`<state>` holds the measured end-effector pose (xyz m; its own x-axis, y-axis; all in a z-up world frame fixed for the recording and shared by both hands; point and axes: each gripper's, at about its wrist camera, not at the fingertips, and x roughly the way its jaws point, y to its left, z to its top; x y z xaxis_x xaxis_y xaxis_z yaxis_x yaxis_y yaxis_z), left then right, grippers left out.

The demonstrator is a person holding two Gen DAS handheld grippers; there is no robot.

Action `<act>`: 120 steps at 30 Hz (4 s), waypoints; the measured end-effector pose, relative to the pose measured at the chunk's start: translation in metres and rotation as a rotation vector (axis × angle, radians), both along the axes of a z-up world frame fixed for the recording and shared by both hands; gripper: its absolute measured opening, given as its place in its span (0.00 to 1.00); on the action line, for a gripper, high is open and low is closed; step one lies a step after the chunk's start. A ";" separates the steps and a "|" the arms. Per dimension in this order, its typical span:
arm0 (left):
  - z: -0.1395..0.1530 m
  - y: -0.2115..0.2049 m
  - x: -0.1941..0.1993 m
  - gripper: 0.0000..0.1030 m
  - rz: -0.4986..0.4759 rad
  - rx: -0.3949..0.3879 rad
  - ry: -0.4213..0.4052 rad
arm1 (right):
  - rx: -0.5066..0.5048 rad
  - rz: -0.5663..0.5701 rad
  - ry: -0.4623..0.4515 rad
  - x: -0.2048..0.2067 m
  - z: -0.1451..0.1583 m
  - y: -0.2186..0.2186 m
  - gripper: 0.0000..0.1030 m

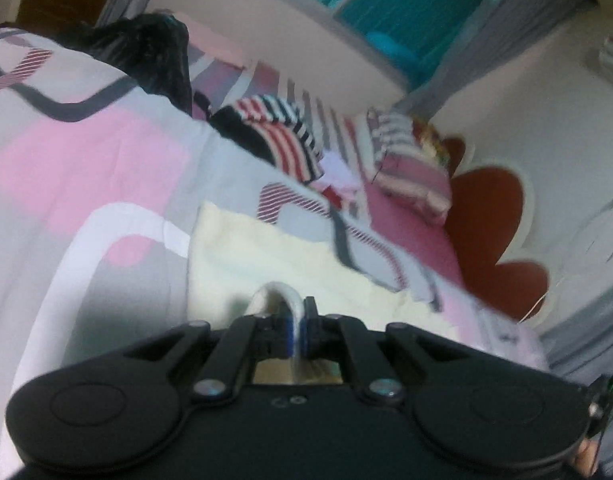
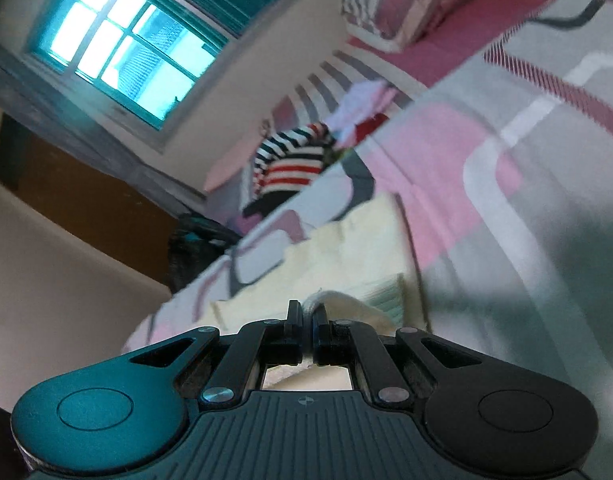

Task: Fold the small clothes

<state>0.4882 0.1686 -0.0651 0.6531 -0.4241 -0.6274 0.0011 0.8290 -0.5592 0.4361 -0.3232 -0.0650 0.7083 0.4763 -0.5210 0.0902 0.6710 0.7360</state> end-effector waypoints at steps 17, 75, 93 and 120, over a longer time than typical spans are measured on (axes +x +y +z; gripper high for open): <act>-0.040 0.000 0.063 0.20 -0.067 -0.006 -0.016 | -0.001 -0.083 0.022 0.061 -0.036 -0.012 0.63; -0.046 -0.046 0.069 0.17 -0.189 0.357 -0.179 | -0.505 0.123 -0.153 0.080 -0.047 0.048 0.01; -0.008 -0.127 0.027 0.63 -0.202 0.660 -0.322 | -0.684 0.319 -0.343 0.058 -0.020 0.154 0.35; -0.007 -0.143 0.033 0.76 -0.235 0.598 -0.331 | -0.679 0.151 -0.262 0.059 -0.027 0.109 0.41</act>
